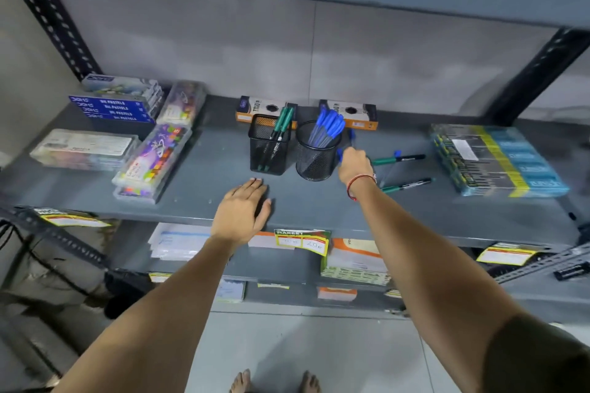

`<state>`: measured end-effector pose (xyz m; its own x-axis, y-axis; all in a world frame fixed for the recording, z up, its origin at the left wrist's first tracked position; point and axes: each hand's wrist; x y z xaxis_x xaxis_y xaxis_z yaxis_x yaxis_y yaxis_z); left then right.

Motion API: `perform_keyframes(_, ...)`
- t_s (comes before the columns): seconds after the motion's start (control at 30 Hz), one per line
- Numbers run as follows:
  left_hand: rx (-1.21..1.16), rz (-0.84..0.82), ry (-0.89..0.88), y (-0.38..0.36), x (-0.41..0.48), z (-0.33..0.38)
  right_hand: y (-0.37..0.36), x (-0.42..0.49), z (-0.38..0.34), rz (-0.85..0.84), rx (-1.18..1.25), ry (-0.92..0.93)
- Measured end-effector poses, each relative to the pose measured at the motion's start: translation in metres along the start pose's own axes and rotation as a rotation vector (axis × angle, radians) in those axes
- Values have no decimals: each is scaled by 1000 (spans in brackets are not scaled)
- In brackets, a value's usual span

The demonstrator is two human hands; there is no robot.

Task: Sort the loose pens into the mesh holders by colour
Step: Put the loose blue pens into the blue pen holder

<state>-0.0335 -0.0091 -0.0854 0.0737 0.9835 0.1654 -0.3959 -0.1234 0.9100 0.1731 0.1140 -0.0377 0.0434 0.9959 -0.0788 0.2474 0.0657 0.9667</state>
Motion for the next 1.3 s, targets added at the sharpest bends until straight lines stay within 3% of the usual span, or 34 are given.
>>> perform_keyframes(0.13,9,-6,-32,-1,-1,-4,2,7,2,-49,110,-76)
perform_keyframes(0.3,33,-11,-43,-1,-1,-3,33,8,17,-23,470,-220)
perform_keyframes(0.4,44,-1,-40,0,-1,-3,64,5,24,122,677,-183)
perform_keyframes(0.53,56,7,-43,0,-2,-1,99,8,-6,446,822,-13)
perform_keyframes(0.63,59,16,-39,0,-2,-1,93,9,-35,512,755,160)
perform_keyframes(0.7,63,21,-40,-1,-2,-1,73,9,-43,483,551,212)
perform_keyframes(0.9,59,33,-36,-3,-1,-2,14,1,-36,458,98,251)
perform_keyframes(0.97,61,32,-34,-4,-1,-3,13,1,-34,496,114,270)
perform_keyframes(1.07,68,30,-33,-5,-1,-3,26,8,-30,581,360,324)
perform_keyframes(1.17,72,30,-32,-5,-1,-3,40,32,-16,684,584,166)
perform_keyframes(1.2,70,32,-35,-4,-1,-2,43,43,-7,654,567,85)
perform_keyframes(1.3,59,33,-28,-5,-1,-2,28,68,13,326,377,-65)
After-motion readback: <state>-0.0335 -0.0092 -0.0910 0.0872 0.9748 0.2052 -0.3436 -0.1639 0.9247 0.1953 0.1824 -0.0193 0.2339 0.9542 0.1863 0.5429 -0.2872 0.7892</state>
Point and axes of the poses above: each hand's wrist, its own x-axis towards the middle knuckle, its own y-axis out of the back of the hand, z = x × y, and after that the axes turned 3 degrees about -x, right-handed
